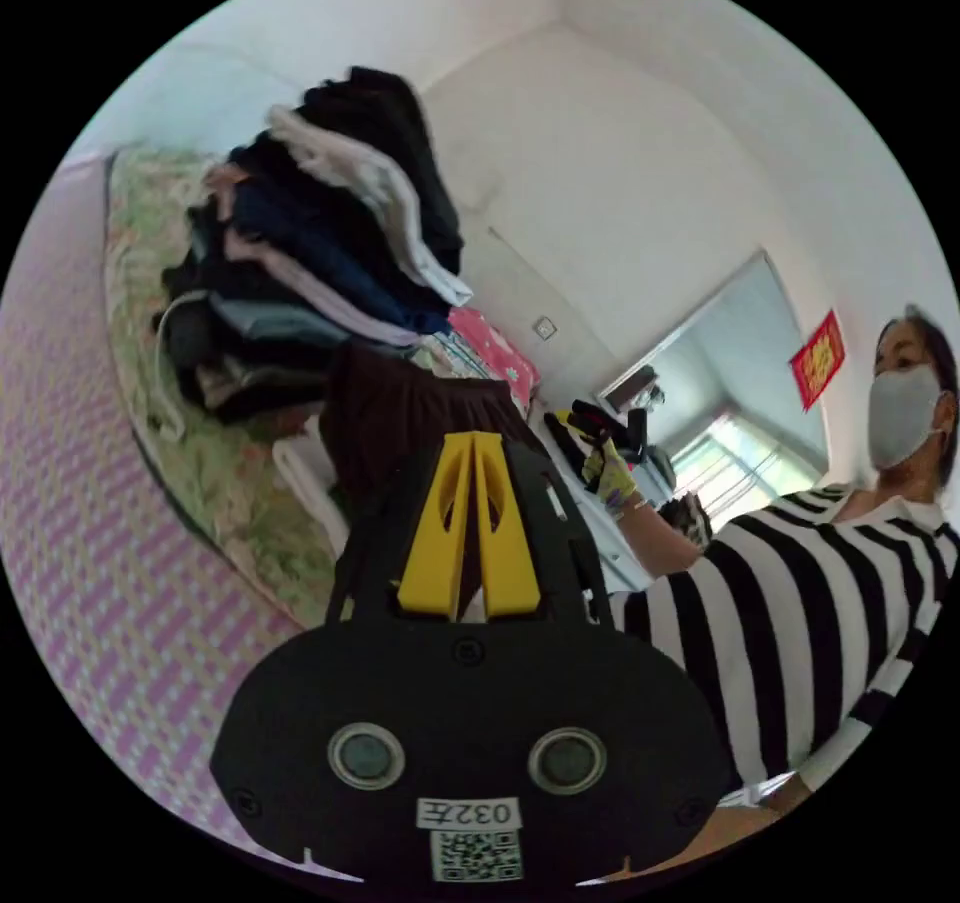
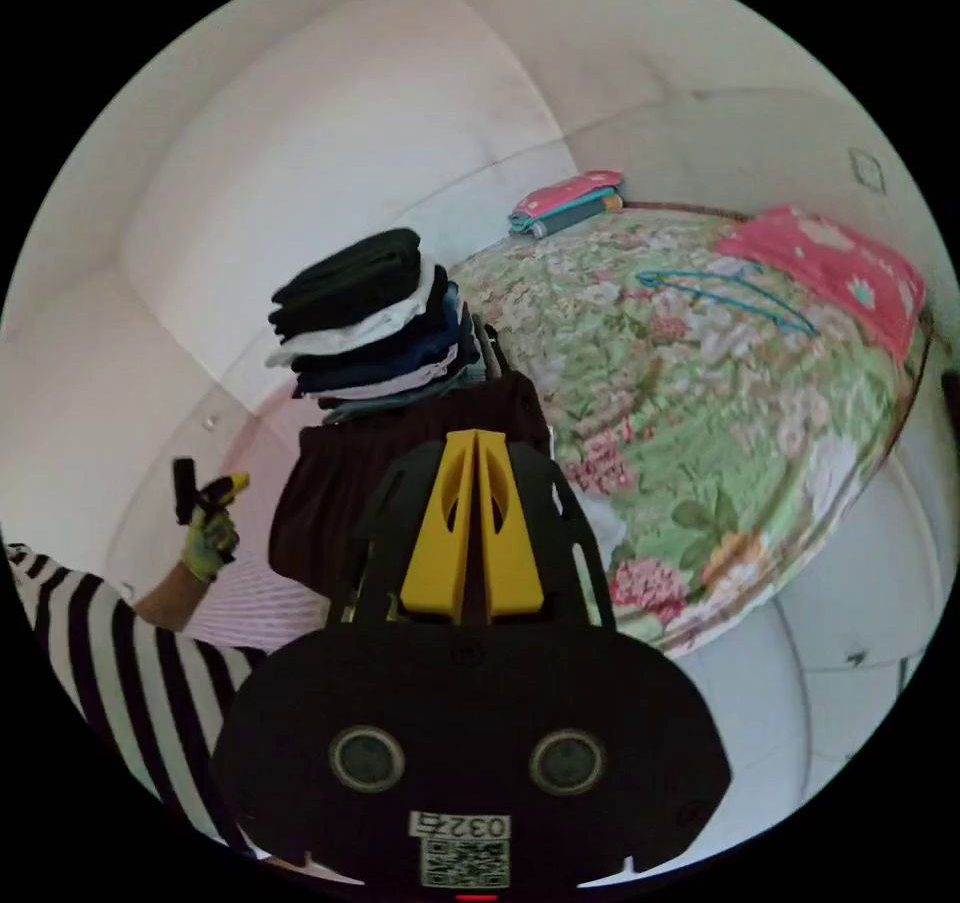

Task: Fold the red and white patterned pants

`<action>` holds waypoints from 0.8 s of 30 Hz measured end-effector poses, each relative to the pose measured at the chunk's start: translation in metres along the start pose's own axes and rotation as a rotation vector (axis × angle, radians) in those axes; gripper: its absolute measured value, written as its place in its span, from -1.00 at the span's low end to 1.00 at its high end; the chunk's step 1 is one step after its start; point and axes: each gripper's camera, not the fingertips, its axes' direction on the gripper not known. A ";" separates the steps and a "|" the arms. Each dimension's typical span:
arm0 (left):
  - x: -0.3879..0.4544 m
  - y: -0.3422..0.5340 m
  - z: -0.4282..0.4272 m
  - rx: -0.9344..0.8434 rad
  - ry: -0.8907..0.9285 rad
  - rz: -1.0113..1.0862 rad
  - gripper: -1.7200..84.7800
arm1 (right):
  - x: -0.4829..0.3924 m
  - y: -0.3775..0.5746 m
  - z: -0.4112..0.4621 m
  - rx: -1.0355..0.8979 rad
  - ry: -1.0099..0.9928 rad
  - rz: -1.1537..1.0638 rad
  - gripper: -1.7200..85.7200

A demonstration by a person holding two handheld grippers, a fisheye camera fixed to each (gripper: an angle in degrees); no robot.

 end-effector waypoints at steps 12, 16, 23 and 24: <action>-0.125 -0.002 0.171 -0.287 -0.538 0.025 -0.98 | -0.080 -0.030 0.282 -0.393 0.512 -0.338 -0.98; -0.151 0.009 0.188 -0.362 -0.657 0.113 -0.98 | -0.093 -0.019 0.330 -0.413 0.636 -0.416 -0.98; -0.186 0.049 0.174 -0.289 -0.727 0.206 -0.98 | -0.100 -0.015 0.300 -0.237 0.397 -0.219 -0.98; -0.194 0.048 0.168 -0.287 -0.707 0.178 -0.98 | -0.105 -0.011 0.292 -0.192 0.370 -0.222 -0.98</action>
